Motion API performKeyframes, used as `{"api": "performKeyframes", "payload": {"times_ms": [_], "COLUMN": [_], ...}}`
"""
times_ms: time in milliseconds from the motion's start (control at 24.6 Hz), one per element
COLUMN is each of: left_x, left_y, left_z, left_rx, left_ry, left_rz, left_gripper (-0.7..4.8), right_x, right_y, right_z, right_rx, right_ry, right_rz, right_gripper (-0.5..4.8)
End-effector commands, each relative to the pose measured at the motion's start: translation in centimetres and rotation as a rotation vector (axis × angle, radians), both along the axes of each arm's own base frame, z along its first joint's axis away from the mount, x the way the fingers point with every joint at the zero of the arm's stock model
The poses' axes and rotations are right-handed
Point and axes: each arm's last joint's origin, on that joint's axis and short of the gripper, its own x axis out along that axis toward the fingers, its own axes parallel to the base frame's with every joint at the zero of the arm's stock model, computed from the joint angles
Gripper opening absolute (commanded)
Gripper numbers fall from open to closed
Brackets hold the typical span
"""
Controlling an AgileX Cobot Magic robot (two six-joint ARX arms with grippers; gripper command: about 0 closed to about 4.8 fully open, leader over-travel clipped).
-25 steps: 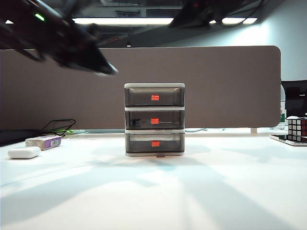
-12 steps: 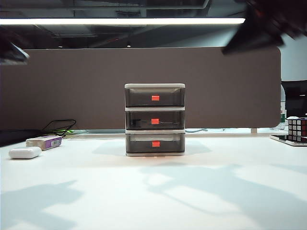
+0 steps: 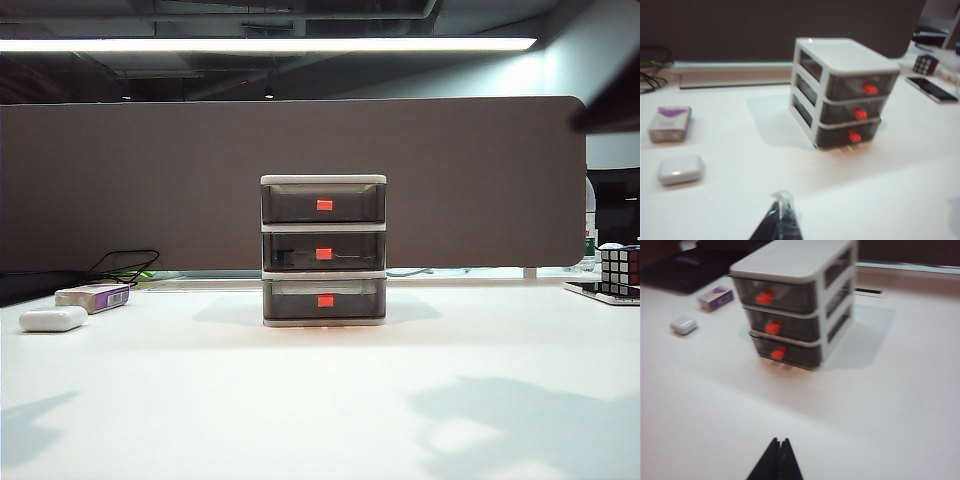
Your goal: Open the second layer of the drawer on the table, pick up the transparent tape on the table and put it in, and finally close the drawer.
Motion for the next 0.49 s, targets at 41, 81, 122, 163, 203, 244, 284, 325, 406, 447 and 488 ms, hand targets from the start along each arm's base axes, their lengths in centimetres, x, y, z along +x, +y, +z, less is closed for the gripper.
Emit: {"api": "performKeyframes", "payload": {"times_ms": [41,81,122,163,203,244,284,325,406,447,488], "left_x": [0.1,0.2,0.2,0.3,0.3,0.3,0.4,0.5,0.7,0.8,0.9], "left_y": [0.0,0.0,0.0,0.0,0.0,0.0,-0.1,-0.1,-0.2,-0.2,-0.3], "left_z": [-0.3,-0.4,-0.4,-0.3,-0.1,0.0,0.1,0.0,-0.3,-0.6,-1.0], "left_rx": [-0.002,-0.003,-0.005,-0.017,-0.028,-0.028,-0.030,-0.026,-0.029,-0.037,-0.048], "left_ry": [-0.001,-0.007,-0.011,-0.034,-0.061,-0.075,-0.103,-0.118,-0.136,-0.140,-0.140], "left_rz": [0.025,0.038,0.039,0.040,0.039,0.039,0.039,0.039,0.041,0.043,0.045], "left_gripper": [-0.05,-0.05,-0.05,-0.05,-0.05,-0.05,-0.06,-0.05,-0.05,-0.05,-0.05], "right_x": [-1.2,-1.6,-2.0,-2.7,-3.2,-3.6,-3.9,-4.2,-4.1,-4.0,-3.9], "right_y": [-0.6,-0.8,-1.0,-1.2,-1.5,-1.6,-1.8,-1.8,-1.9,-1.8,-1.8], "right_z": [-1.3,-1.8,-2.1,-2.9,-3.5,-3.9,-4.4,-4.8,-5.5,-5.8,-6.1], "right_rx": [0.018,0.021,0.025,0.051,0.074,0.081,0.089,0.097,0.089,0.083,0.080], "right_ry": [0.005,0.002,-0.003,-0.012,-0.016,-0.020,-0.027,-0.031,-0.001,0.012,0.019], "right_rz": [-0.078,-0.093,-0.098,-0.120,-0.149,-0.159,-0.170,-0.171,-0.181,-0.182,-0.187], "right_gripper": [-0.05,-0.05,-0.05,-0.05,-0.05,-0.05,-0.05,-0.05,-0.05,-0.05,-0.05]}}
